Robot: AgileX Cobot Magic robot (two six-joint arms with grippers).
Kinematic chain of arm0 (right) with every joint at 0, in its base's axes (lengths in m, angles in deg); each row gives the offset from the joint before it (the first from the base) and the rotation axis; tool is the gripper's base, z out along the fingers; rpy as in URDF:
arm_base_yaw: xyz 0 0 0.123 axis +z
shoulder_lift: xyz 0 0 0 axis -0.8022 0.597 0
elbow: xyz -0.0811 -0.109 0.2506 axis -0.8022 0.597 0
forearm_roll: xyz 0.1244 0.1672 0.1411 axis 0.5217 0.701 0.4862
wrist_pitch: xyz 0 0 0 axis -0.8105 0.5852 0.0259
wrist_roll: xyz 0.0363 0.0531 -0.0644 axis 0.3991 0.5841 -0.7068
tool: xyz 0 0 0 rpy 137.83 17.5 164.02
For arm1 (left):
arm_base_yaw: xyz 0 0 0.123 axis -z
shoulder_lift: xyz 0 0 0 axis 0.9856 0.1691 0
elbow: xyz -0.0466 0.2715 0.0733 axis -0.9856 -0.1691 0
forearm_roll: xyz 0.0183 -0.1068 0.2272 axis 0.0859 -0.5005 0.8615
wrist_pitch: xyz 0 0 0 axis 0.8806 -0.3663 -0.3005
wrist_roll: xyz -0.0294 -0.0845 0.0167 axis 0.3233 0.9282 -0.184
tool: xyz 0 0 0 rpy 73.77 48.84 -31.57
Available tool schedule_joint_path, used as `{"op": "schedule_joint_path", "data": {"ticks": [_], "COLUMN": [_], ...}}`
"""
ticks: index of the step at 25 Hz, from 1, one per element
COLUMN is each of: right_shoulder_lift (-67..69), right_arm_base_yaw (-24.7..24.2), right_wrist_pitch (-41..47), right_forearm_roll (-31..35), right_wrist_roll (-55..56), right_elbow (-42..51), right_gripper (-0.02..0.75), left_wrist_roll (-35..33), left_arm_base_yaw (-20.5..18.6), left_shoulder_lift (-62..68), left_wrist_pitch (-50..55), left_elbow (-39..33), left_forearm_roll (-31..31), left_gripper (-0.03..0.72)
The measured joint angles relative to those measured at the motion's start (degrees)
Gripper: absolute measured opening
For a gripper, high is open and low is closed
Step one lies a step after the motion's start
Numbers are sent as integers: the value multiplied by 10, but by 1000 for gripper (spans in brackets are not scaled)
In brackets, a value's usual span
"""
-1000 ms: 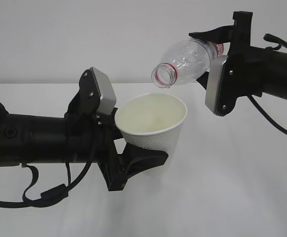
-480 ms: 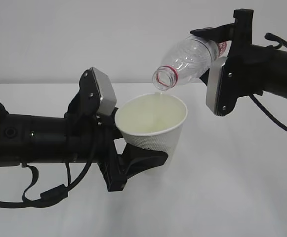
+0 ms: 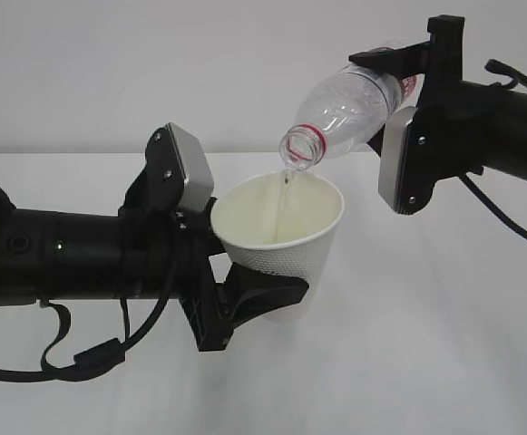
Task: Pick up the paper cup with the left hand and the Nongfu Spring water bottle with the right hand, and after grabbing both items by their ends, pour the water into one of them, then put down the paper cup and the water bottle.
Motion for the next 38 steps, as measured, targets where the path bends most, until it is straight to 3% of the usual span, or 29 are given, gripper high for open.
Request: {"op": "schedule_joint_path", "data": {"ticks": [38], "right_shoulder_lift": [0], "right_arm_base_yaw": [0], "right_wrist_pitch": [-15], "right_forearm_roll": [0], "right_wrist_roll": [-12], "right_elbow": [0], "right_gripper": [524], "left_wrist_roll": [0], "left_arm_base_yaw": [0], "left_shoulder_lift": [0], "left_wrist_pitch": [1], "left_elbow": [0], "left_forearm_roll": [-1], "left_gripper": [506]}}
